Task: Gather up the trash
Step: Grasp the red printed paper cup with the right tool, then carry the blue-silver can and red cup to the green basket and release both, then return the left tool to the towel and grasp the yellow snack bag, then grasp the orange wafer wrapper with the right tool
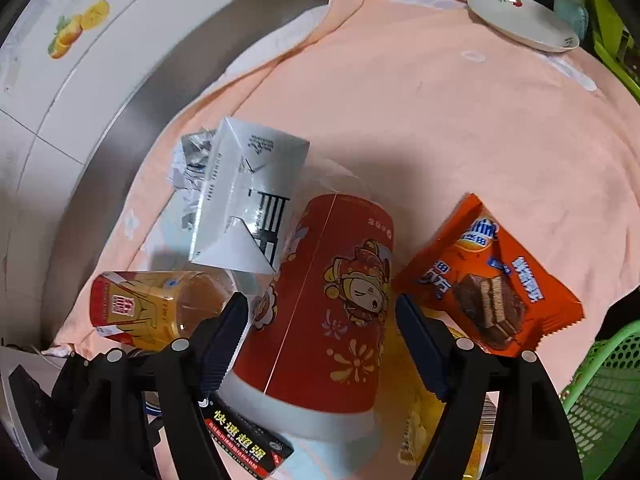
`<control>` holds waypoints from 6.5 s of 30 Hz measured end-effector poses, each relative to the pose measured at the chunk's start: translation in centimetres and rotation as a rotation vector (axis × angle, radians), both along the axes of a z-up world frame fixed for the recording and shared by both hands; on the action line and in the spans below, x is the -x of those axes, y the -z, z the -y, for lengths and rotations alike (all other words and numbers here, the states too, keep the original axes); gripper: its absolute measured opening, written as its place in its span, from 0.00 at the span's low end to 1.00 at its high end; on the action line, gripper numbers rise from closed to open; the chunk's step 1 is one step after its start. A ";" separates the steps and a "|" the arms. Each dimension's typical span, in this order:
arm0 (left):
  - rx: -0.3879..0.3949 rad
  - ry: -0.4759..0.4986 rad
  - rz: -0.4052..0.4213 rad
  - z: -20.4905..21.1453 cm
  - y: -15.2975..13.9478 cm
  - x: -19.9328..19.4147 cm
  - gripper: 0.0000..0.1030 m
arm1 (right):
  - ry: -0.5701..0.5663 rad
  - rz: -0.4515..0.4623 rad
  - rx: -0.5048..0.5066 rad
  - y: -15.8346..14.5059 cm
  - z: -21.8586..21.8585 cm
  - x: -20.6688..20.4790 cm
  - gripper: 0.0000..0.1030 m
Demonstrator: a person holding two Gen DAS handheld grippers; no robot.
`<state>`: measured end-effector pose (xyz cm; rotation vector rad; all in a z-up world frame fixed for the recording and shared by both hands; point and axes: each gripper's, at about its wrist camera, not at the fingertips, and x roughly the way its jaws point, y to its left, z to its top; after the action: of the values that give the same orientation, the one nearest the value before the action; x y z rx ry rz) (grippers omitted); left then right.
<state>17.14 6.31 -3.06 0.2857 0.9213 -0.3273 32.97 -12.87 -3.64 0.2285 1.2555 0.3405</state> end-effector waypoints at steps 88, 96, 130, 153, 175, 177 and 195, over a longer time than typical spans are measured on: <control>0.308 0.396 -0.142 37.1 -0.8 0.2 0.58 | 0.466 0.157 0.092 5.3 36.5 23.6 0.73; 0.304 0.403 -0.192 40.2 1.2 0.2 0.59 | 0.485 0.207 0.101 3.6 37.5 26.1 0.78; 0.255 -0.173 0.033 24.5 -3.8 -3.7 0.81 | 0.310 0.305 0.118 -0.4 29.1 22.9 0.82; 0.305 -0.360 -0.183 21.4 2.5 -8.1 0.79 | 0.225 0.288 0.116 0.3 25.8 20.3 0.82; 0.333 -0.238 -0.102 19.0 0.1 -5.0 0.23 | 0.106 0.301 0.112 -0.4 20.1 16.9 0.82; 0.338 -0.235 -0.096 18.4 -0.2 -4.6 0.22 | 0.088 0.306 0.112 -0.6 19.2 16.3 0.82; 0.387 -0.211 -0.047 13.6 -2.9 -1.8 0.22 | -0.081 0.327 0.151 -0.9 11.2 9.6 0.82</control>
<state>18.93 -7.33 -0.16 -0.1746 0.9051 -0.3106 23.37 -24.07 -2.78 -0.0087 0.9634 0.3355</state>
